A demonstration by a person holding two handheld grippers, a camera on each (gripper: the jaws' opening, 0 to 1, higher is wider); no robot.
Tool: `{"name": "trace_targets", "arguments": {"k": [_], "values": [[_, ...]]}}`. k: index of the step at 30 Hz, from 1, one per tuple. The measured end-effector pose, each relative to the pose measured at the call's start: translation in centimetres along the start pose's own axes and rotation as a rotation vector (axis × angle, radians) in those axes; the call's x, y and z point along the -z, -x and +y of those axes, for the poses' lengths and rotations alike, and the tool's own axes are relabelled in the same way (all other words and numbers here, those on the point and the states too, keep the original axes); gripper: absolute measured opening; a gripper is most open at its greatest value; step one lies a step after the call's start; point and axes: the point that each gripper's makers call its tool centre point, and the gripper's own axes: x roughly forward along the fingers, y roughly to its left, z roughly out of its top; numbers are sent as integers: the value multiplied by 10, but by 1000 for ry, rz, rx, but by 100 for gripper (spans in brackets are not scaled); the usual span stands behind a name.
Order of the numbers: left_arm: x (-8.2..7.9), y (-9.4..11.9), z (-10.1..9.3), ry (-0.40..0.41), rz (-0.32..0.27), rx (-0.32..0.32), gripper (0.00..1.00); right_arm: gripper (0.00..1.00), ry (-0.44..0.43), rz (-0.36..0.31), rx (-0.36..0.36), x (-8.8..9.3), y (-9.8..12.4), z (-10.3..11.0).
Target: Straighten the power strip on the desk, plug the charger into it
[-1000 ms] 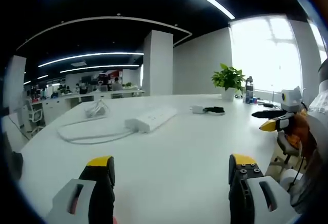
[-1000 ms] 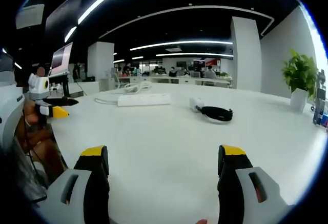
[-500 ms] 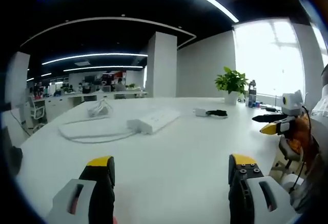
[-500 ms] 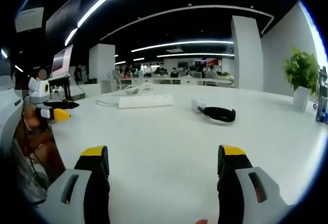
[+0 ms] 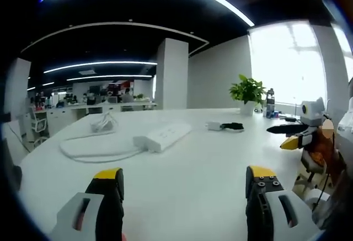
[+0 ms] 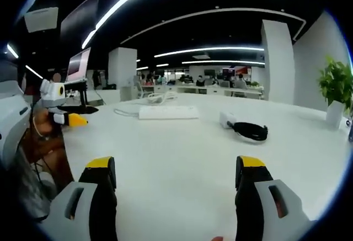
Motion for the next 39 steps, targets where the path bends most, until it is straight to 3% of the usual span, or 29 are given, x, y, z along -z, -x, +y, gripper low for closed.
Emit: {"name": "trace_targets", "arguments": {"k": [4,9,17,29,39], "values": [[-4,-5,-1,15,-17,3,93,89,23,7,-15,-2,-6,1],[-12,-10,10,-11,-44,-56,93,90,40,11,-41,-2,-13,2],[-19,-19,17,-1,-54,-48,93,91,65,16,-51,-6,-23,-4],[-31,-29,37,-25,-65,-90,93,95,74,-58,-51,-29,-42,-19],[-43,-42,49,-3,-94,-106,93,99,114,-74,-84,-45,-58,-20]]}}
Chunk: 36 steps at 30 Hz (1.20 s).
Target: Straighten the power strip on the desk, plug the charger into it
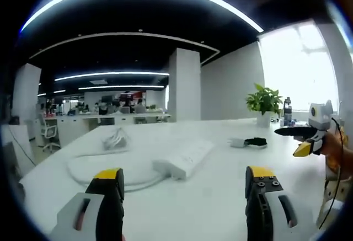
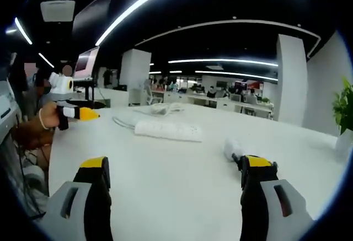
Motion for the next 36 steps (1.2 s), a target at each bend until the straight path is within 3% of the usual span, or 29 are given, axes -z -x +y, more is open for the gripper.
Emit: {"name": "trace_targets", "arguments": {"k": [20,26,36], "values": [[-16,-32,-7,-33,3,52,99,100,30,-8,-53,-17,-37,-15],[-18,-41,-7,-55,11,51,99,100,27,-26,-105,-18,-53,-9],[-18,-55,-1,-98,18,23,99,100,17,-48,-127,-22,-75,-16]]}}
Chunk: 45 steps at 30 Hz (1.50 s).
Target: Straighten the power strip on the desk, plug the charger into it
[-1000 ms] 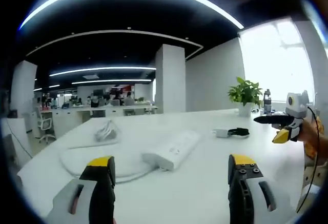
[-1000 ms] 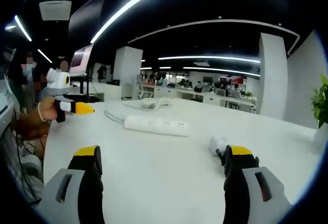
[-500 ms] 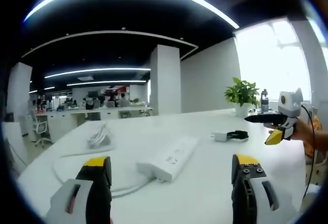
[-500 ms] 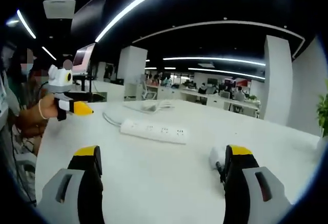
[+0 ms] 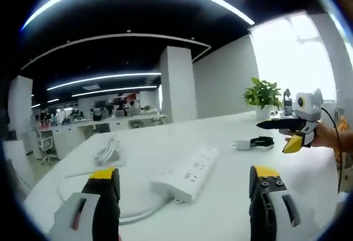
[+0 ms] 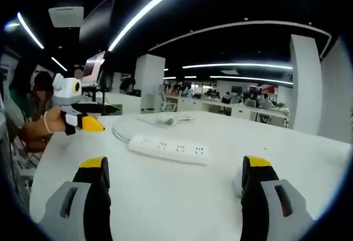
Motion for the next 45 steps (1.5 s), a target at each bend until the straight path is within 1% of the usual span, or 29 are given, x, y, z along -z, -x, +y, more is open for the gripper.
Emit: {"name": "trace_targets", "arguments": {"k": [4,11,16,22,25,31,36,38,40,42,45], "values": [[1,-5,7,-4,5,-19,99,100,23,0,-5,-3,-9,-4],[3,-16,12,3,14,-28,99,99,-9,-7,-1,-2,-22,-16],[6,-20,13,7,22,-30,99,99,-7,-2,18,3,-29,-25],[16,-27,13,16,49,-29,99,98,-31,6,21,6,-39,-34],[19,-29,13,20,56,-31,99,98,-42,-5,25,5,-44,-39],[21,-30,14,15,77,-37,99,98,-46,-10,-7,5,-58,-45],[21,-32,16,18,77,-43,99,98,-40,0,-26,7,-70,-51],[23,-35,17,14,83,-50,99,97,-35,10,-41,9,-75,-52],[24,-36,19,14,90,-60,99,96,-20,53,-59,16,-79,-52],[26,-38,22,23,97,-73,99,96,-32,58,-63,19,-84,-55],[29,-40,22,35,108,-76,99,96,-49,71,-72,22,-89,-55]]}}
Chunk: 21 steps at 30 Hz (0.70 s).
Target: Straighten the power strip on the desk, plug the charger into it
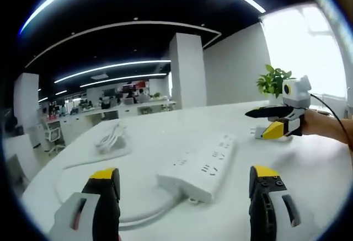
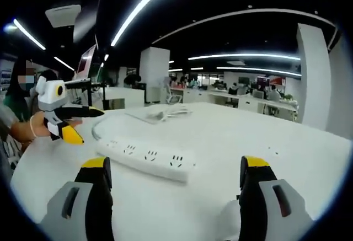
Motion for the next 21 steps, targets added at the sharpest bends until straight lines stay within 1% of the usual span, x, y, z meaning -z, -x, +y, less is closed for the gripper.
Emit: {"name": "trace_targets", "arguments": {"k": [4,10,14,16,21], "values": [[4,-3,0,20,24,-2,99,96,13,19,-2,1,-5,0],[6,-8,-2,31,42,-9,99,96,20,43,-21,3,-11,2],[10,-12,-5,42,69,-5,99,96,23,71,-31,7,-16,3],[13,-13,-6,42,82,-14,99,96,22,85,-37,10,-17,4],[15,-17,-8,60,101,-19,99,96,40,120,-57,14,-23,8]]}}
